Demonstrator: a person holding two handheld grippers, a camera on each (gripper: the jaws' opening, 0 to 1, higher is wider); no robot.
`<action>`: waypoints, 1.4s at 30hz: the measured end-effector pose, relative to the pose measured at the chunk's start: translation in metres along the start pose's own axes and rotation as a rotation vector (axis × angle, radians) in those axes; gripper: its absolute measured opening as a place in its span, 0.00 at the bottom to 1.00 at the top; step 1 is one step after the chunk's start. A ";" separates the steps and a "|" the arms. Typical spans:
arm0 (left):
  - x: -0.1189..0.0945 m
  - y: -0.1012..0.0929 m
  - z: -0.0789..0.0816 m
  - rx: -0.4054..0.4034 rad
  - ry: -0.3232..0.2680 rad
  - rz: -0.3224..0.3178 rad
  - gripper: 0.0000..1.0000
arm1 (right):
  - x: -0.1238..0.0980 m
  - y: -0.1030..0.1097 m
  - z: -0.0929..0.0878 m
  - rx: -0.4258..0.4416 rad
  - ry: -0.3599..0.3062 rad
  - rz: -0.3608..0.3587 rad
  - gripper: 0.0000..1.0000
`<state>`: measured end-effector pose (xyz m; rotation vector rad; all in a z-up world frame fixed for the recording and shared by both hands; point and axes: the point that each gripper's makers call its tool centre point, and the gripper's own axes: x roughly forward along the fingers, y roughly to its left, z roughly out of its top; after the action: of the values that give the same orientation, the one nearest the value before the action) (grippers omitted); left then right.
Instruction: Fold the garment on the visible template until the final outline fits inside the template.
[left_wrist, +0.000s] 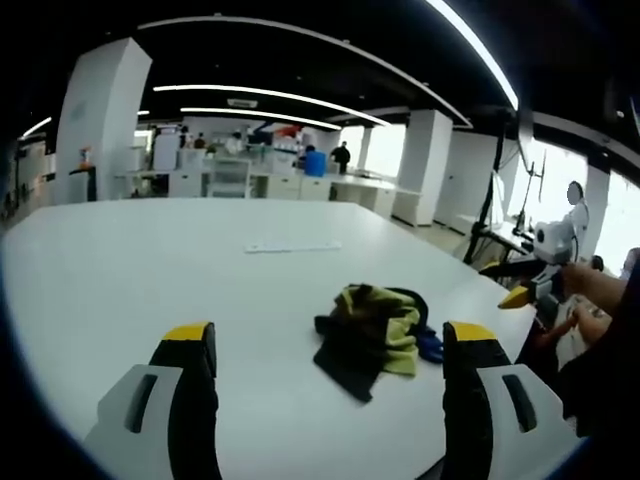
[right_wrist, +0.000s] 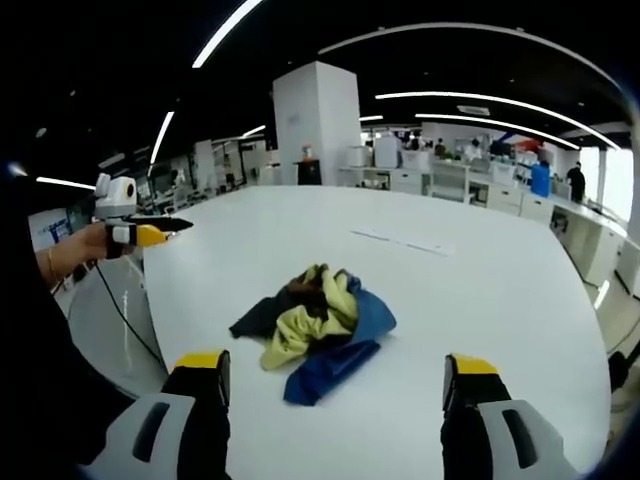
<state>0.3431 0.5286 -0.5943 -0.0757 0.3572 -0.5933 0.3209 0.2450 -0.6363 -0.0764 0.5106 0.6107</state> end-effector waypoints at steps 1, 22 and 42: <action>0.001 -0.001 -0.001 0.003 0.005 -0.009 0.90 | 0.001 0.000 0.000 -0.002 0.002 0.000 0.86; 0.051 -0.020 -0.012 0.081 0.072 -0.192 0.65 | 0.054 -0.007 0.010 -0.045 0.029 0.078 0.53; 0.121 -0.062 -0.041 0.085 0.149 -0.345 0.41 | 0.113 -0.026 0.025 -0.082 0.051 0.111 0.28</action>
<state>0.3885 0.4107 -0.6591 -0.0111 0.4670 -0.9575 0.4252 0.2885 -0.6705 -0.1422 0.5422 0.7396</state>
